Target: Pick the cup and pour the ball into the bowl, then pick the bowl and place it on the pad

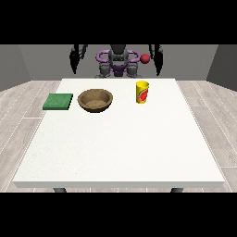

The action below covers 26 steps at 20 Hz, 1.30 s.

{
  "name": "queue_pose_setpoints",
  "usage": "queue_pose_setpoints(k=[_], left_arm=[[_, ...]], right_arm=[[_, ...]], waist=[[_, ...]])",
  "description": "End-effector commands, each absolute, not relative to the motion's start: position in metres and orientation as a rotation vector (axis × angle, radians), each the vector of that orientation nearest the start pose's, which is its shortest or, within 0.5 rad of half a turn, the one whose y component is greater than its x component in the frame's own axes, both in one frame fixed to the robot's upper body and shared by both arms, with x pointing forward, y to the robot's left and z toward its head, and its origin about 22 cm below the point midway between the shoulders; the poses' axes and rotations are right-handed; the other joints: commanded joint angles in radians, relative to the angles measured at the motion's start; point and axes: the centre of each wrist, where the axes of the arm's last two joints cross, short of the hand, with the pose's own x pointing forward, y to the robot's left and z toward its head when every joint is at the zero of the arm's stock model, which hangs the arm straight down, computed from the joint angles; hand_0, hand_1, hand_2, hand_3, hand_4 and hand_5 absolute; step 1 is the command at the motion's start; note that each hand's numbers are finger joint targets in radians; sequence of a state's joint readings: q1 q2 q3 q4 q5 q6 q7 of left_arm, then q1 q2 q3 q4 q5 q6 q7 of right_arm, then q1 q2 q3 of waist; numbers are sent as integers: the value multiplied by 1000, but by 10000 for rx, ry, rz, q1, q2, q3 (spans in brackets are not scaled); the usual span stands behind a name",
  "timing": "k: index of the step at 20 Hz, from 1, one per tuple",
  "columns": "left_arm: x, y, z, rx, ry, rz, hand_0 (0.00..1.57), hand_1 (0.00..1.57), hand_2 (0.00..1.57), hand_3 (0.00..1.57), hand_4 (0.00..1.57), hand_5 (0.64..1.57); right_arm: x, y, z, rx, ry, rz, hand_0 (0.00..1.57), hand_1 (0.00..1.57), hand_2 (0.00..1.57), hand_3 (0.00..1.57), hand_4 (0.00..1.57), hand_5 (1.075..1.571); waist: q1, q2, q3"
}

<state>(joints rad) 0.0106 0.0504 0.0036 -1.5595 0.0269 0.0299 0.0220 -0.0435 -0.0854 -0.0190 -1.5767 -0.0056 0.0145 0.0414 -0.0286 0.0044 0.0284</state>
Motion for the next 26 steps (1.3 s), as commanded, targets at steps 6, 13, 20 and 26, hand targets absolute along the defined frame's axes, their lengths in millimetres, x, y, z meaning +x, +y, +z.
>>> queue_pose_setpoints(k=[6,13,20,26], left_arm=[[244,251,32,742,-15629,-350,0,0,0,0,0,1557],[257,310,72,193,-17426,854,0,0,0,0,0,1548],[283,324,78,663,-18272,969,0,0,0,0,0,1539],[292,296,33,838,-19356,667,0,0,0,0,0,1524]], right_arm=[[255,-257,50,-879,-15925,1068,0,0,0,0,0,1569],[236,-338,63,111,-16719,554,0,0,0,0,0,1571],[235,-318,45,589,-17503,728,0,0,0,0,0,1569],[255,-303,40,530,-18173,646,0,0,0,0,0,1570]], waist=[[-127,-2890,-232],[-289,-1011,-286],[-639,169,-285],[-512,1186,-287]])
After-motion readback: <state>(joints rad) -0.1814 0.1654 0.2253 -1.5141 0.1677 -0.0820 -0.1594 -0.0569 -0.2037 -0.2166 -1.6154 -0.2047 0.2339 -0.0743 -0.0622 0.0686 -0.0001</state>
